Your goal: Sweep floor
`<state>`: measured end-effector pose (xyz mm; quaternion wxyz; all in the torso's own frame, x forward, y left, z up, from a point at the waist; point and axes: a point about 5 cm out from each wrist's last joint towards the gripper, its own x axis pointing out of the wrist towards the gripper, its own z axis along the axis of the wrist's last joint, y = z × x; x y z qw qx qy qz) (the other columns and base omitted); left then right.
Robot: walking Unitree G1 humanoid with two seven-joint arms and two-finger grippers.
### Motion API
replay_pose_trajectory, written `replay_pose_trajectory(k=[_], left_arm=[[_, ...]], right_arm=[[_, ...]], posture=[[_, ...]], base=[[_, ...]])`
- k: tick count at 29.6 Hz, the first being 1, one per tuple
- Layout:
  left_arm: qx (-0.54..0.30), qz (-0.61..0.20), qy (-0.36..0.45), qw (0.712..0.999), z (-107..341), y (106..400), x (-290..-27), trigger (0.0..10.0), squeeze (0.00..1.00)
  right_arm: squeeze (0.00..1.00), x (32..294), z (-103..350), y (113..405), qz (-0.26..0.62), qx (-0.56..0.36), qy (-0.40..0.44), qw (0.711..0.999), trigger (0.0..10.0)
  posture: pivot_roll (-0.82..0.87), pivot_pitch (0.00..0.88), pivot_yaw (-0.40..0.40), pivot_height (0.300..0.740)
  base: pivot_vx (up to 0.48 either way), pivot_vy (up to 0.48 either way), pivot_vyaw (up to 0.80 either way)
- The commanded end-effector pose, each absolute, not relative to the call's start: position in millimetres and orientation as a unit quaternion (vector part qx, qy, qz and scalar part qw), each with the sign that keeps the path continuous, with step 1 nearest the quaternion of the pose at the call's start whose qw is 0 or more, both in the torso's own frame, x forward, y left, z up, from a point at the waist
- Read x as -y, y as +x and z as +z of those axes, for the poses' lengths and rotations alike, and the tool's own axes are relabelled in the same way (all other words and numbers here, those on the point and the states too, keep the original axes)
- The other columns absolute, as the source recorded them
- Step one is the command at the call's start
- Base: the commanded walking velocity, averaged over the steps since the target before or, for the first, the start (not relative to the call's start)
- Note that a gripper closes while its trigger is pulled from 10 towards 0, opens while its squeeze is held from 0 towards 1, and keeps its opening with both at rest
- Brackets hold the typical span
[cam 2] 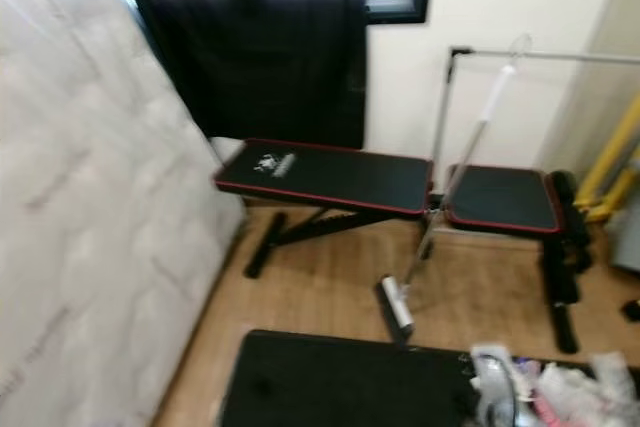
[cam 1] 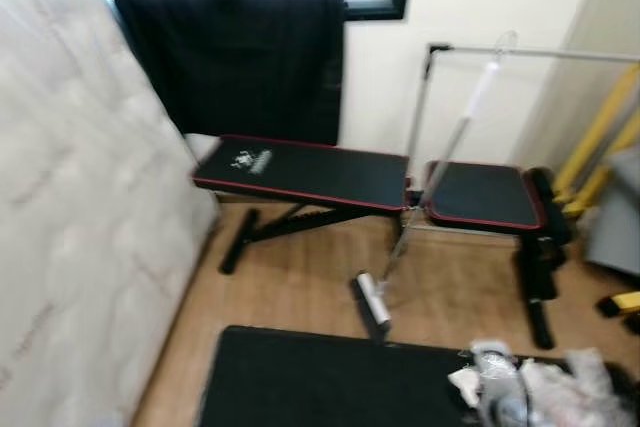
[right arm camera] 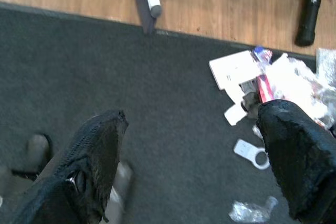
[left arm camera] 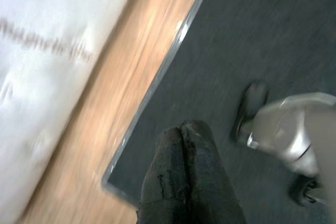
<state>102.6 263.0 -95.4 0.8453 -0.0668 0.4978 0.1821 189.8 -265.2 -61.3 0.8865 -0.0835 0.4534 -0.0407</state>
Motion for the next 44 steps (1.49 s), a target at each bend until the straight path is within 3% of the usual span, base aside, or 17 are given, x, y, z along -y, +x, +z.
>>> replay_pose_trajectory(k=[1, 12, 29, 38, 44], left_arm=[[-0.492, 0.17, -0.073, 0.851, -96, 108, -255, 10.0, 0.0], [-0.504, 0.154, -0.072, 0.847, -102, 104, -242, 10.0, 0.0], [-0.504, 0.148, -0.078, 0.848, -101, 104, -242, 10.0, 0.0], [-0.503, 0.144, -0.078, 0.848, -102, 104, -242, 10.0, 0.0], [-0.503, 0.147, -0.078, 0.848, -102, 103, -242, 10.0, 0.0]], right_arm=[[0.0, 270, -64, 182, -0.045, -0.466, -0.084, 0.88, 10.0], [0.0, 273, -65, 179, -0.076, -0.469, -0.079, 0.876, 10.0], [0.0, 274, -65, 178, -0.074, -0.467, -0.092, 0.876, 10.0], [0.0, 275, -60, 185, -0.082, -0.435, -0.06, 0.895, 10.0], [0.0, 273, -45, 209, -0.072, -0.378, 0.008, 0.923, 10.0]], posture=[[-0.01, 0.0, 0.002, 0.74], [-0.01, 0.0, 0.007, 0.74], [-0.01, 0.0, 0.002, 0.74], [-0.01, 0.0, -0.001, 0.74], [-0.01, 0.0, -0.001, 0.74]], base=[[0.409, 0.0, 0.8], [0.402, 0.0, 0.16], [0.391, 0.0, -0.8], [0.334, 0.0, 0.0], [0.122, 0.0, 0.0]])
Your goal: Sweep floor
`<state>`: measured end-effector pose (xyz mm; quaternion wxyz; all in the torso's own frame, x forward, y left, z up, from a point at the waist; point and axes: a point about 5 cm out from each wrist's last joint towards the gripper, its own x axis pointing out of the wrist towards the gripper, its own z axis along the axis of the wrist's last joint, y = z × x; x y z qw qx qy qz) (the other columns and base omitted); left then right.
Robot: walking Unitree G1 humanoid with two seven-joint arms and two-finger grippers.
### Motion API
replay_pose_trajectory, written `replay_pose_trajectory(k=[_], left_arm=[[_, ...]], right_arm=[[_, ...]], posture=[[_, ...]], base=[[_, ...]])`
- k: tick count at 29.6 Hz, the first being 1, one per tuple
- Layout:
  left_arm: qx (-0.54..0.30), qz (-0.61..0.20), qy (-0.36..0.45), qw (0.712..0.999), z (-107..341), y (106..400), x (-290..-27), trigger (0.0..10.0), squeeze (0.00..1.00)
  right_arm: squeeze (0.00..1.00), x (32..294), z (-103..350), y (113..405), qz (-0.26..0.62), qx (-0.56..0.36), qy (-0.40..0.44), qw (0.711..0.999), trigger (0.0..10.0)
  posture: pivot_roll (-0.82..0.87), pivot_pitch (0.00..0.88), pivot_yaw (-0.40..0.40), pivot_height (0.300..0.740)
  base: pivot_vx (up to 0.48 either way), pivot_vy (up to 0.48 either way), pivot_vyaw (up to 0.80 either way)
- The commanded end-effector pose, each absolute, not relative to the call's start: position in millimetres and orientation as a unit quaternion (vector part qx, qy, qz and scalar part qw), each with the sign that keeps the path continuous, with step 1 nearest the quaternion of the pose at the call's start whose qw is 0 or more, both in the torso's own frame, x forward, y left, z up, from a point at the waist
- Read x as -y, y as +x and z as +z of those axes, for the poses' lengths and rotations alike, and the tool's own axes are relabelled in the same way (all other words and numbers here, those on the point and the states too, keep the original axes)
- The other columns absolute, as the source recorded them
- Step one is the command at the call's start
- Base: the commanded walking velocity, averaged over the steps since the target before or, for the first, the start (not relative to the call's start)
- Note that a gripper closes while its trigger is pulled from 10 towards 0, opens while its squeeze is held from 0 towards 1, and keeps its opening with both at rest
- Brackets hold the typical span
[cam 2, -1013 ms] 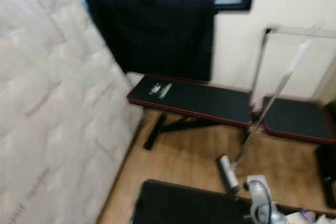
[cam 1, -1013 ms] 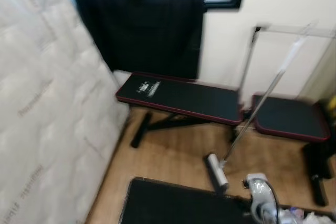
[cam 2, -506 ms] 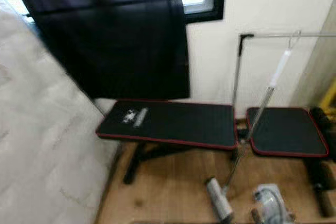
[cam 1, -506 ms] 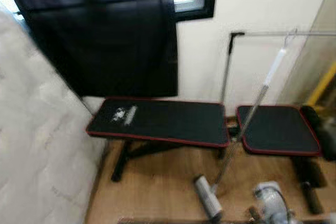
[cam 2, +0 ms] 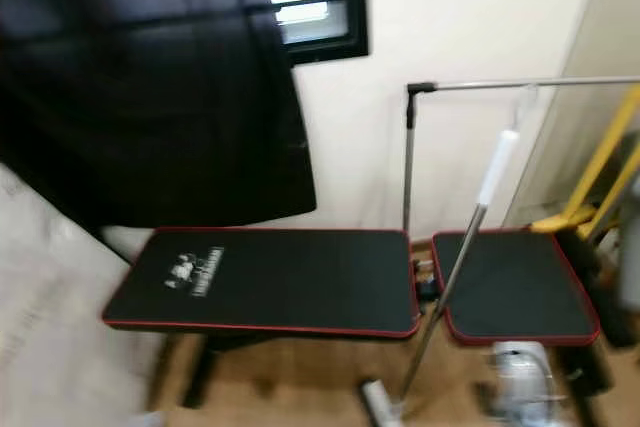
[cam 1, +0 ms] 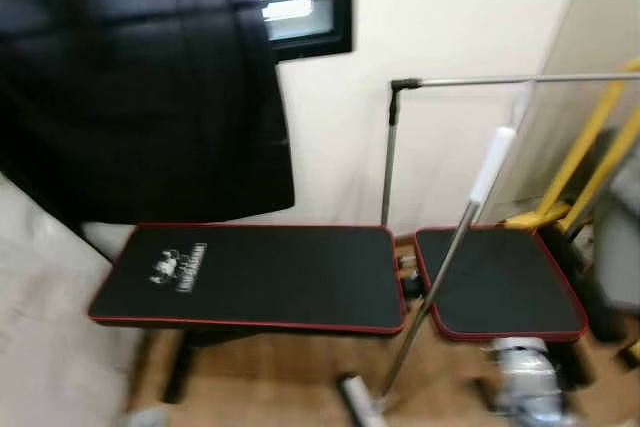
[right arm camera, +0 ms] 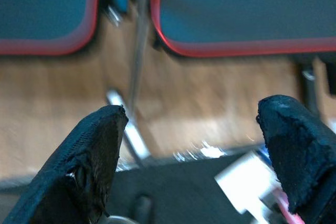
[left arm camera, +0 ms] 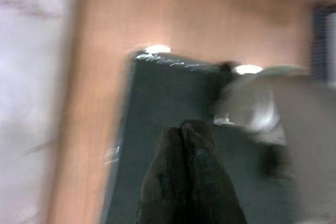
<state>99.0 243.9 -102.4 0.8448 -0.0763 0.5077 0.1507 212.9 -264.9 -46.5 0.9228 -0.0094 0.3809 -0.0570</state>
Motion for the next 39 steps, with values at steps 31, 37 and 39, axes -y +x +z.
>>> replay_pose_trajectory(k=[31, 37, 39], left_arm=[[-0.253, 0.207, -0.045, 0.944, -25, 178, -328, 10.0, 0.0], [-0.073, 0.109, 0.04, 0.991, 46, 233, -306, 10.0, 0.0], [-0.011, 0.068, 0.052, 0.996, 75, 244, -284, 10.0, 0.0]], right_arm=[[0.0, 295, 55, 298, -0.02, -0.117, 0.127, 0.985, 10.0], [0.0, 269, 80, 323, 0.073, -0.076, 0.083, 0.991, 10.0], [0.0, 258, 93, 334, 0.092, -0.051, 0.083, 0.991, 10.0]], posture=[[-0.01, 0.034, 0.012, 0.74], [-0.01, 0.05, -0.002, 0.74], [-0.01, 0.057, -0.007, 0.74]], base=[[0.0, 0.0, 0.0], [0.0, 0.0, 0.0], [0.0, 0.0, 0.0]])
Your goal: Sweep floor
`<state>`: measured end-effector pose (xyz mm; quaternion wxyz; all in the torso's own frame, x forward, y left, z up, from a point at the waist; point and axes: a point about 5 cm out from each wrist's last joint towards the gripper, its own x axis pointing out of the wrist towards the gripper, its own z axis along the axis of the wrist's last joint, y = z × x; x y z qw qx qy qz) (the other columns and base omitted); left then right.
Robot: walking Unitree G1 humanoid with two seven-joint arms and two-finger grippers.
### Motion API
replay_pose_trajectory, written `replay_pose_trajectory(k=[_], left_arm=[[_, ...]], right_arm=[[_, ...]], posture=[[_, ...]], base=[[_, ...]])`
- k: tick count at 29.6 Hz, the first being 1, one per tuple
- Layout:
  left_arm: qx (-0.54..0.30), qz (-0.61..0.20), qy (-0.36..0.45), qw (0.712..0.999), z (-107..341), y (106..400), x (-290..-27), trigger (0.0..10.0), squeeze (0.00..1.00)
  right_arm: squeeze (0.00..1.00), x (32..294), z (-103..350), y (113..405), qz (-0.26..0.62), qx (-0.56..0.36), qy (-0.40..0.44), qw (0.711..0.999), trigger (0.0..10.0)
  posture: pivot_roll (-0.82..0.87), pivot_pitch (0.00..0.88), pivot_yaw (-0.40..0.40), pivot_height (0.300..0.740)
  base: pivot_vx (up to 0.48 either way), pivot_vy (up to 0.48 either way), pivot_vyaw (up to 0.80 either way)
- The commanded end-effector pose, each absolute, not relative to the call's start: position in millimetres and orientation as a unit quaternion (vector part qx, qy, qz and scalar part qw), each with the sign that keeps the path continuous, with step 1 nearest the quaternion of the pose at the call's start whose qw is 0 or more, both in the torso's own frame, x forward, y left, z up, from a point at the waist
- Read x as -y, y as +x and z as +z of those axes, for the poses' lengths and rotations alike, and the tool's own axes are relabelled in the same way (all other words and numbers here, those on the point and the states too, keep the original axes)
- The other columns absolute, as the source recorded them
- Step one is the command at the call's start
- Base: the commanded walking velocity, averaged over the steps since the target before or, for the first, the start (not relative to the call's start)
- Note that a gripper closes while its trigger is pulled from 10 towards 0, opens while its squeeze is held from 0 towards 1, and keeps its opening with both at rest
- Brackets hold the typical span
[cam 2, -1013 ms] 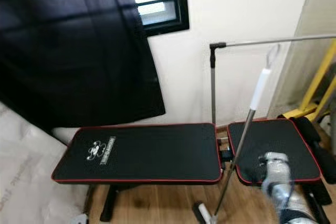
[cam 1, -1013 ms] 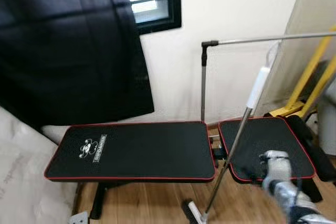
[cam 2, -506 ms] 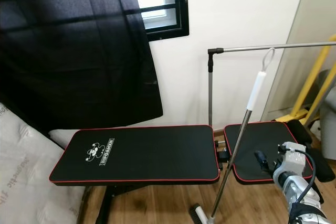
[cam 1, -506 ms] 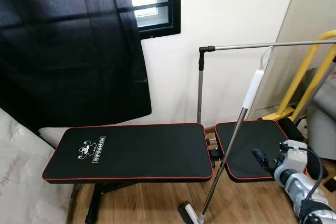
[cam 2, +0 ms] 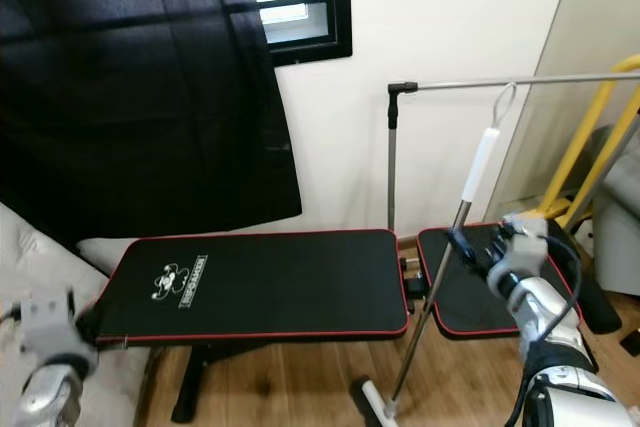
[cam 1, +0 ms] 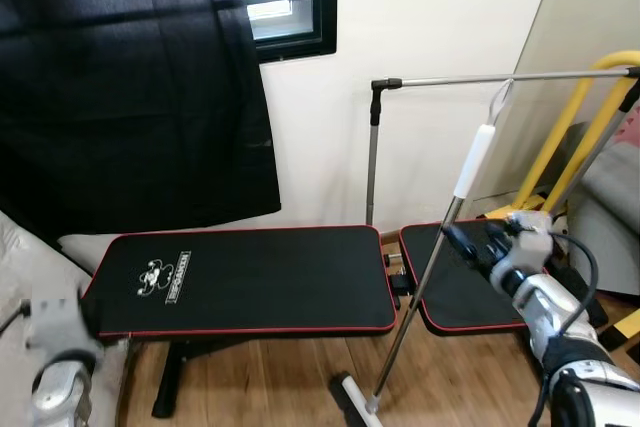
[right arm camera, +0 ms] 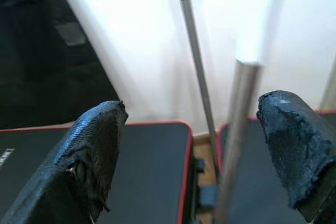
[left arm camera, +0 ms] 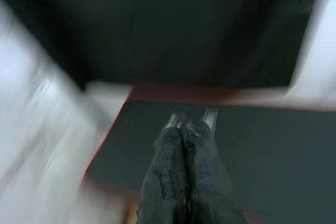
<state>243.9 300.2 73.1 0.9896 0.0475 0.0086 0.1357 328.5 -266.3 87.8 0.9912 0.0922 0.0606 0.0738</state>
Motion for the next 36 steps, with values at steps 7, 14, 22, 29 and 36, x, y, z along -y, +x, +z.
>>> replay_pose_trajectory(k=[7, 14, 22, 29, 36], left_arm=[[0.071, -0.05, 0.048, 0.995, 122, 244, -227, 10.0, 0.0], [0.08, -0.211, 0.024, 0.974, 143, 220, -162, 10.0, 0.0], [0.059, -0.252, -0.038, 0.965, 140, 199, -114, 10.0, 0.0], [0.046, -0.251, -0.035, 0.966, 142, 195, -114, 10.0, 0.0], [0.034, -0.27, -0.027, 0.962, 144, 192, -109, 10.0, 0.0]], right_arm=[[0.0, 245, 123, 358, 0.062, -0.008, 0.073, 0.995, 10.0], [0.0, 244, 141, 369, 0.014, 0.012, 0.055, 0.998, 10.0], [0.0, 226, 146, 371, 0.071, 0.04, 0.102, 0.991, 10.0], [0.0, 217, 148, 361, 0.184, 0.057, 0.125, 0.973, 10.0], [0.0, 253, 132, 353, 0.079, 0.011, 0.061, 0.995, 10.0]], posture=[[0.0, 0.083, -0.02, 0.74], [0.02, 0.107, -0.029, 0.74], [0.01, 0.139, -0.029, 0.74], [0.01, 0.131, -0.025, 0.74], [0.0, 0.127, -0.018, 0.74]], base=[[0.0, 0.0, 0.0], [0.0, 0.0, 0.0], [0.0, 0.0, 0.0], [0.0, 0.0, 0.0], [0.0, 0.0, 0.0]])
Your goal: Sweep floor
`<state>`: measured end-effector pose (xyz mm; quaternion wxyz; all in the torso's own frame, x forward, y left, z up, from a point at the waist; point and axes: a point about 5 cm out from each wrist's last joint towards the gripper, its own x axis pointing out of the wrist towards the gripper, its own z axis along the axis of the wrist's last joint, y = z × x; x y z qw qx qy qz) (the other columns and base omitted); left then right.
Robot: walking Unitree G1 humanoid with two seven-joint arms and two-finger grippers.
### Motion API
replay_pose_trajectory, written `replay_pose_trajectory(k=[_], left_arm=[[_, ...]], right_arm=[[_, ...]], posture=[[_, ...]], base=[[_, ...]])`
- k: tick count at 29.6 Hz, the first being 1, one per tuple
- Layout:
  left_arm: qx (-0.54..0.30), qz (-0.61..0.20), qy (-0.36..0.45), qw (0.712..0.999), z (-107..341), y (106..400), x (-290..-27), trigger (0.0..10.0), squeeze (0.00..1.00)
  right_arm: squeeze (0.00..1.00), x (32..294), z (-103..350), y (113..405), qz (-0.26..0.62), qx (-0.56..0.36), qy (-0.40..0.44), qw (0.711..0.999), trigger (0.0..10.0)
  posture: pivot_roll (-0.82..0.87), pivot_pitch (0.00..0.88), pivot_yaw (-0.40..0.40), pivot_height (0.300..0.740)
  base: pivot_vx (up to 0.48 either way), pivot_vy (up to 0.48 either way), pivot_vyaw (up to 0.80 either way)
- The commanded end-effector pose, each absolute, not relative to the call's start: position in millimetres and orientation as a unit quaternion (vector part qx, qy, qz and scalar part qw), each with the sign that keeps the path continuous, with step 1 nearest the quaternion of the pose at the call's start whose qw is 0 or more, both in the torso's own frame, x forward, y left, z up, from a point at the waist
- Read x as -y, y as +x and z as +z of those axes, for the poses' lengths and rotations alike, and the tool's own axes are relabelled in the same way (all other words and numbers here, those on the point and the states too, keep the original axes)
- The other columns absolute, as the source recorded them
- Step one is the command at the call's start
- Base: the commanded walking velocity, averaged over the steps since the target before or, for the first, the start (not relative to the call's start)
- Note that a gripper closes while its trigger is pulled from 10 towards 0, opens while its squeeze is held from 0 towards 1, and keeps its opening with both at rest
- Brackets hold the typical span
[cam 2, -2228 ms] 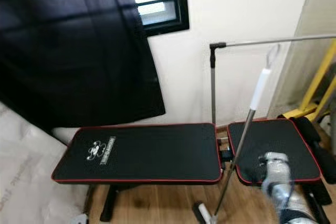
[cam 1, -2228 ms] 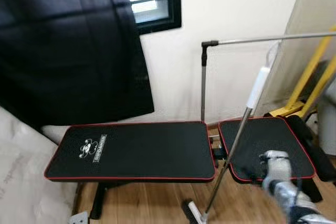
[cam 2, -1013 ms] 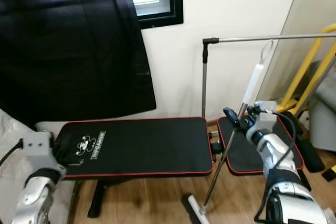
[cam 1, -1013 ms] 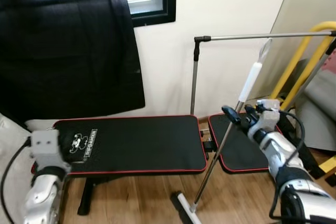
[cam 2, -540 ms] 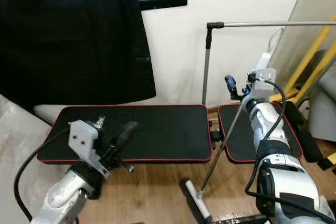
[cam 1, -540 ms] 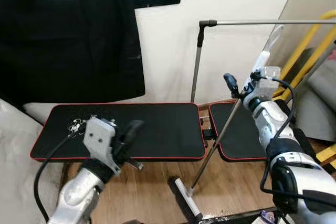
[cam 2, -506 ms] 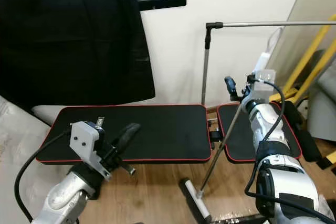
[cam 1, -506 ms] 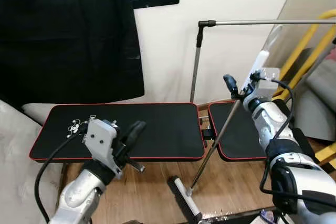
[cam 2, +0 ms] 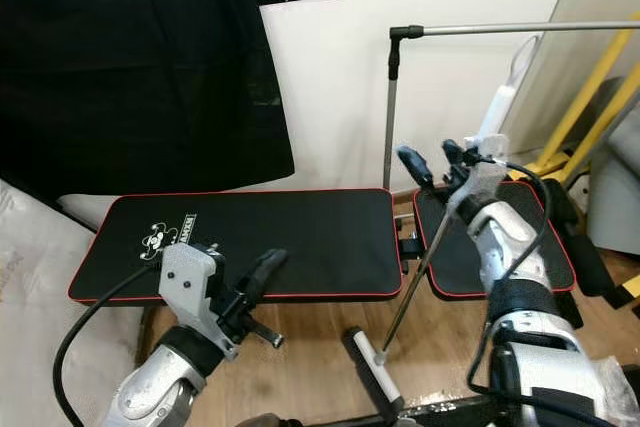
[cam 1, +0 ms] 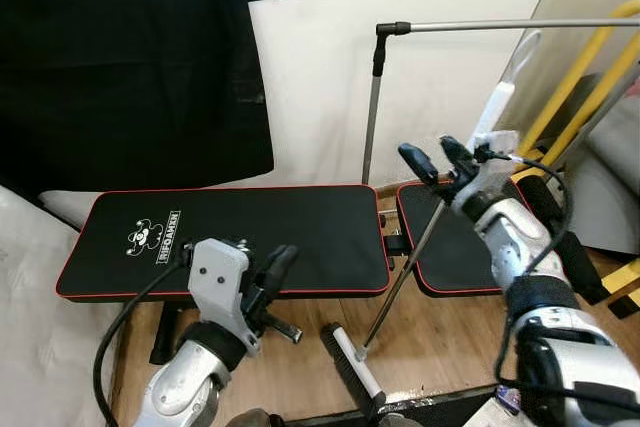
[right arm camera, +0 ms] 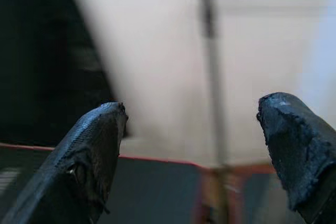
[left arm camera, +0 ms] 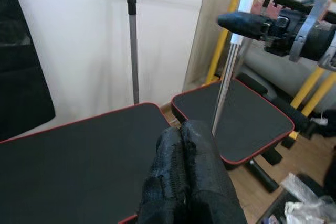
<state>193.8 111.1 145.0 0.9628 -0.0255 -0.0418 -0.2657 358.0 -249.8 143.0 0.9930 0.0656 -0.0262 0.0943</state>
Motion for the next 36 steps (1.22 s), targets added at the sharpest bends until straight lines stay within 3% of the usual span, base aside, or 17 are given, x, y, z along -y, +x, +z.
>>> replay_pose_trajectory(k=[1, 3, 12, 25, 36], left_arm=[[0.032, -0.272, -0.025, 0.962, 144, 192, -108, 10.0, 0.0], [0.031, -0.273, -0.024, 0.961, 144, 191, -108, 10.0, 0.0], [0.028, -0.271, -0.018, 0.962, 146, 191, -107, 10.0, 0.0], [0.022, -0.266, -0.001, 0.964, 152, 185, -106, 10.0, 0.0], [0.014, -0.268, 0.004, 0.963, 159, 169, -104, 10.0, 0.0]], right_arm=[[0.0, 260, 131, 352, 0.054, 0.008, 0.054, 0.997, 10.0], [0.0, 269, 130, 349, 0.012, 0.006, 0.036, 0.999, 10.0], [0.0, 272, 132, 351, -0.027, 0.001, 0.03, 0.999, 10.0], [0.0, 233, 145, 379, -0.013, -0.005, 0.062, 0.998, 10.0], [0.0, 243, 171, 387, -0.053, 0.027, 0.047, 0.997, 10.0]], posture=[[0.0, 0.127, -0.018, 0.74], [0.0, 0.125, -0.016, 0.74], [0.03, 0.137, -0.008, 0.74], [0.07, 0.19, -0.008, 0.74], [0.1, 0.268, 0.01, 0.74]], base=[[0.0, 0.0, 0.0], [0.0, 0.0, 0.0], [0.0, 0.0, 0.0], [0.0, 0.0, 0.0], [0.0, 0.0, 0.0]])
